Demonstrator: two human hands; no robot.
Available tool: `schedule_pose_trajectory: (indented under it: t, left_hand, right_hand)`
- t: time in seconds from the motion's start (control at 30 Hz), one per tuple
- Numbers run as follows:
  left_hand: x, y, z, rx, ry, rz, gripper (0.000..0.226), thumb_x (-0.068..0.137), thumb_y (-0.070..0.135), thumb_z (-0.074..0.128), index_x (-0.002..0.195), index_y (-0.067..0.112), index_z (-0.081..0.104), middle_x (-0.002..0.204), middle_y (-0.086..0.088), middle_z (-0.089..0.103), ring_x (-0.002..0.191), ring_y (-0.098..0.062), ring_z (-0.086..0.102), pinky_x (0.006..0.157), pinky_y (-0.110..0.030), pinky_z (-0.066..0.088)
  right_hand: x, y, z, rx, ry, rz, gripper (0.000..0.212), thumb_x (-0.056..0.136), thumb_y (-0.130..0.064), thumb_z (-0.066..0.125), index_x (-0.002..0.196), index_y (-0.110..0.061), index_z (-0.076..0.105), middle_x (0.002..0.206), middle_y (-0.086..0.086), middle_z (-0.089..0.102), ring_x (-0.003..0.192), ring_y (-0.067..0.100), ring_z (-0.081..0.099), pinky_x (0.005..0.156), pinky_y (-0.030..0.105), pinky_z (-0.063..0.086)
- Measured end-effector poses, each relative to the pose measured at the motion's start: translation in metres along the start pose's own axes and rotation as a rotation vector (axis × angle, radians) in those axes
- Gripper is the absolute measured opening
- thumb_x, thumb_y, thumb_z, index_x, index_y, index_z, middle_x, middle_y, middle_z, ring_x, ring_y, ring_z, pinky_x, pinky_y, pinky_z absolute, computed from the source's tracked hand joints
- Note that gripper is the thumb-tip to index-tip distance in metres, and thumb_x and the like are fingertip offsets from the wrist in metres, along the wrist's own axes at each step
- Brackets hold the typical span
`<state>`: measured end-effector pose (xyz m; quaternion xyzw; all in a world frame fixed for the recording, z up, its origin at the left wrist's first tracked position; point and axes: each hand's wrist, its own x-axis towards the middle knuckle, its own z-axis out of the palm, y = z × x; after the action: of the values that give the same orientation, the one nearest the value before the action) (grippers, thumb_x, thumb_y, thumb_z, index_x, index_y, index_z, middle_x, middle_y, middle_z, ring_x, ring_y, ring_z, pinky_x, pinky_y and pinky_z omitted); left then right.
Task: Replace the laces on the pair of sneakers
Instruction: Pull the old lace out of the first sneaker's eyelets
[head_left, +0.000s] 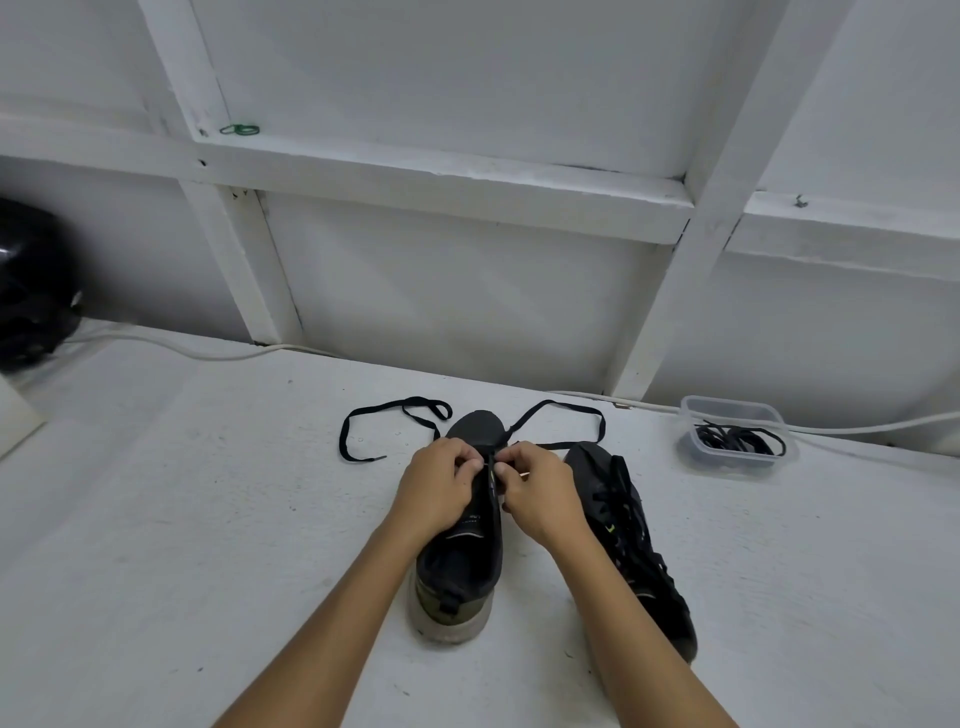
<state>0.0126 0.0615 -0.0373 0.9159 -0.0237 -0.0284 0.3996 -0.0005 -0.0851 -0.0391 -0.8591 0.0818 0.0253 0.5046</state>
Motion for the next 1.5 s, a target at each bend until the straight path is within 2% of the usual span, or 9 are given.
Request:
schedule_pose_trajectory:
  t: [0.23, 0.4, 0.67, 0.93, 1.1, 1.23, 1.33, 1.4, 1.5]
  left_hand:
    - [0.001, 0.002, 0.007, 0.078, -0.001, 0.016, 0.012, 0.099, 0.022, 0.055, 0.099, 0.019, 0.066, 0.103, 0.003, 0.065, 0.099, -0.018, 0.060, 0.090, -0.044, 0.051]
    - [0.001, 0.003, 0.007, 0.065, 0.013, 0.011, 0.011, 0.098, 0.023, 0.056, 0.099, 0.021, 0.067, 0.103, 0.004, 0.066, 0.097, -0.016, 0.061, 0.089, -0.043, 0.052]
    - [-0.002, 0.000, 0.010, 0.030, 0.033, 0.019, 0.012, 0.098, 0.022, 0.057, 0.099, 0.019, 0.068, 0.102, 0.006, 0.068, 0.100, -0.017, 0.062, 0.089, -0.045, 0.052]
    - [-0.001, 0.005, 0.012, 0.133, 0.023, -0.031, 0.013, 0.099, 0.024, 0.052, 0.101, 0.022, 0.065, 0.101, 0.008, 0.065, 0.101, -0.017, 0.059, 0.089, -0.048, 0.051]
    - [-0.003, 0.000, 0.008, -0.065, 0.065, -0.006, 0.008, 0.095, 0.019, 0.064, 0.097, 0.019, 0.072, 0.096, 0.008, 0.071, 0.091, -0.011, 0.065, 0.087, -0.032, 0.054]
    - [-0.004, -0.007, 0.001, -0.173, 0.124, -0.031, 0.002, 0.091, 0.022, 0.070, 0.092, 0.024, 0.069, 0.086, 0.012, 0.068, 0.080, 0.003, 0.062, 0.069, -0.007, 0.047]
    - [-0.003, -0.020, -0.006, -0.189, 0.179, -0.092, 0.006, 0.091, 0.019, 0.069, 0.089, 0.024, 0.070, 0.084, 0.014, 0.067, 0.077, 0.002, 0.061, 0.067, -0.003, 0.044]
    - [-0.002, -0.027, -0.009, -0.149, 0.175, -0.126, 0.008, 0.091, 0.017, 0.070, 0.091, 0.023, 0.074, 0.082, 0.015, 0.068, 0.075, 0.002, 0.061, 0.072, -0.008, 0.049]
    - [-0.001, -0.030, -0.008, -0.097, 0.154, -0.105, 0.011, 0.089, 0.021, 0.073, 0.099, 0.022, 0.079, 0.085, 0.016, 0.066, 0.077, 0.005, 0.060, 0.070, -0.001, 0.040]
  right_hand:
    - [-0.003, -0.001, 0.005, 0.043, 0.047, 0.045, 0.012, 0.099, -0.014, 0.060, 0.094, -0.020, 0.070, 0.085, -0.006, 0.069, 0.081, 0.019, 0.069, 0.081, 0.043, 0.060]
    - [-0.001, -0.004, 0.005, -0.098, 0.027, 0.012, 0.012, 0.101, -0.015, 0.054, 0.094, -0.018, 0.063, 0.091, -0.001, 0.069, 0.083, 0.016, 0.064, 0.068, 0.021, 0.047]
    - [0.001, -0.006, 0.003, -0.204, -0.024, -0.021, 0.009, 0.102, -0.016, 0.050, 0.099, -0.016, 0.058, 0.096, 0.002, 0.066, 0.078, 0.012, 0.058, 0.059, 0.016, 0.040]
    - [-0.003, -0.009, 0.006, -0.222, -0.027, -0.059, 0.009, 0.102, -0.015, 0.052, 0.096, -0.015, 0.059, 0.090, 0.005, 0.068, 0.079, 0.020, 0.062, 0.069, 0.032, 0.049]
    - [0.002, -0.013, 0.003, -0.203, -0.050, -0.012, 0.009, 0.100, -0.013, 0.052, 0.096, -0.016, 0.059, 0.095, 0.005, 0.068, 0.083, 0.020, 0.063, 0.070, 0.032, 0.050]
    - [0.003, -0.015, -0.005, -0.046, 0.013, 0.103, 0.012, 0.098, -0.007, 0.046, 0.104, -0.014, 0.053, 0.099, 0.009, 0.065, 0.090, 0.029, 0.069, 0.079, 0.050, 0.059]
    - [-0.005, -0.011, -0.009, -0.047, 0.156, 0.129, 0.030, 0.095, -0.004, 0.050, 0.123, -0.016, 0.053, 0.117, 0.008, 0.059, 0.091, 0.021, 0.063, 0.078, 0.036, 0.051]
    - [-0.013, -0.009, -0.007, -0.143, 0.153, 0.115, 0.033, 0.098, -0.016, 0.054, 0.131, -0.019, 0.056, 0.131, 0.008, 0.051, 0.096, 0.021, 0.059, 0.083, 0.029, 0.042]
    - [-0.029, -0.013, -0.003, -0.133, 0.140, 0.111, 0.032, 0.097, -0.043, 0.058, 0.119, -0.020, 0.067, 0.128, 0.003, 0.053, 0.096, 0.016, 0.057, 0.083, 0.027, 0.041]
